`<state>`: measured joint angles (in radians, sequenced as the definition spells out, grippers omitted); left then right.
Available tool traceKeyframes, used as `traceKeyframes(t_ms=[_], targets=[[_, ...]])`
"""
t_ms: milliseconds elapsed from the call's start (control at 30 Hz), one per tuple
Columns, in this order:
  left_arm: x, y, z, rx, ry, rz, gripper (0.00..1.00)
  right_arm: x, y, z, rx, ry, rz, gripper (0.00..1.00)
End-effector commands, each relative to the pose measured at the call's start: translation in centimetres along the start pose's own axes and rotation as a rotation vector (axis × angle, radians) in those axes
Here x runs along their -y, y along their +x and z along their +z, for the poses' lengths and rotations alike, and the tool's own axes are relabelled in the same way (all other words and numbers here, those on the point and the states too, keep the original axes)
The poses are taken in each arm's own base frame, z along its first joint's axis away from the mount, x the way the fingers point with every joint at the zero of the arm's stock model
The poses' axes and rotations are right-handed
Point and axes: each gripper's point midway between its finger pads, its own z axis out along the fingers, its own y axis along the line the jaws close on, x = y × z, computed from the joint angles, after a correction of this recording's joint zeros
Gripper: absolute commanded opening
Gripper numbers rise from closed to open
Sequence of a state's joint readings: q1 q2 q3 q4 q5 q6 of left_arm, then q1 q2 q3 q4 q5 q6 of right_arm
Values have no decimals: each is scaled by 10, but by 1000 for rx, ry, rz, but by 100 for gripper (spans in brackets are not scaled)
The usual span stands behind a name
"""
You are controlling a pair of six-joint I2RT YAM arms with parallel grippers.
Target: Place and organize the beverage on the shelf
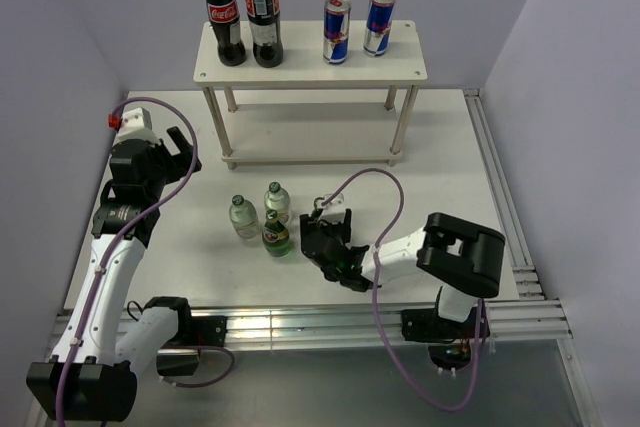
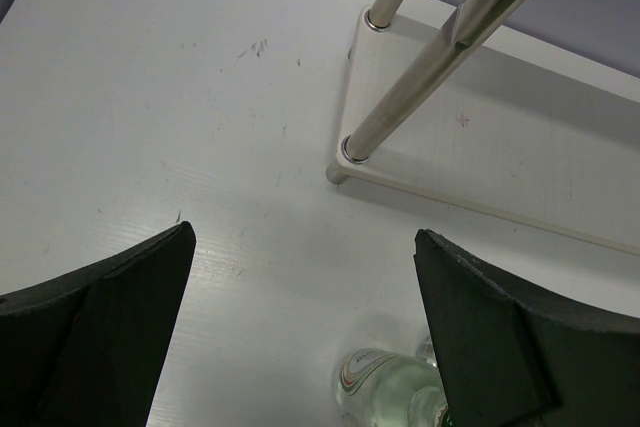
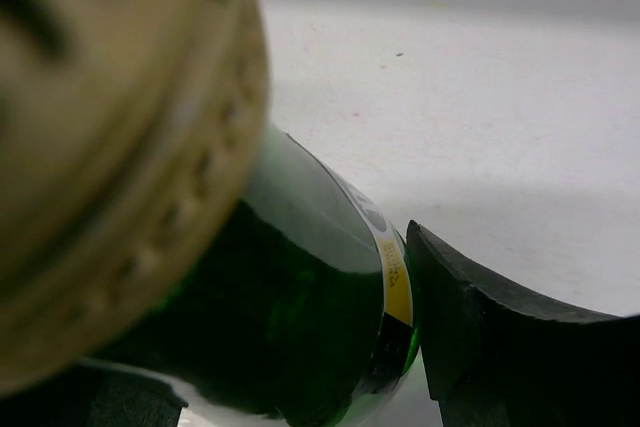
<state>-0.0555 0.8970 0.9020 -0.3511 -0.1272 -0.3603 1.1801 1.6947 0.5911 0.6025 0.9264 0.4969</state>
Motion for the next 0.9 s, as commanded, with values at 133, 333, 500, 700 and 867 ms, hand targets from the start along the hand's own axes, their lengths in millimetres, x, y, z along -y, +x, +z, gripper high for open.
traceKeyframes(t_ms=[133, 333, 500, 700, 867], targets=[[6, -9, -4, 22, 32, 10, 99, 15, -103, -16, 151, 107, 131, 0], [6, -8, -3, 18, 34, 11, 99, 38, -154, 8, 187, 144, 168, 0], [7, -7, -4, 16, 41, 12, 99, 63, -187, 45, 219, 201, 170, 0], [8, -8, -4, 18, 43, 14, 99, 92, -211, 95, 228, 269, 144, 0], [7, -7, -3, 13, 40, 17, 99, 116, -222, 129, 220, 307, 153, 0]])
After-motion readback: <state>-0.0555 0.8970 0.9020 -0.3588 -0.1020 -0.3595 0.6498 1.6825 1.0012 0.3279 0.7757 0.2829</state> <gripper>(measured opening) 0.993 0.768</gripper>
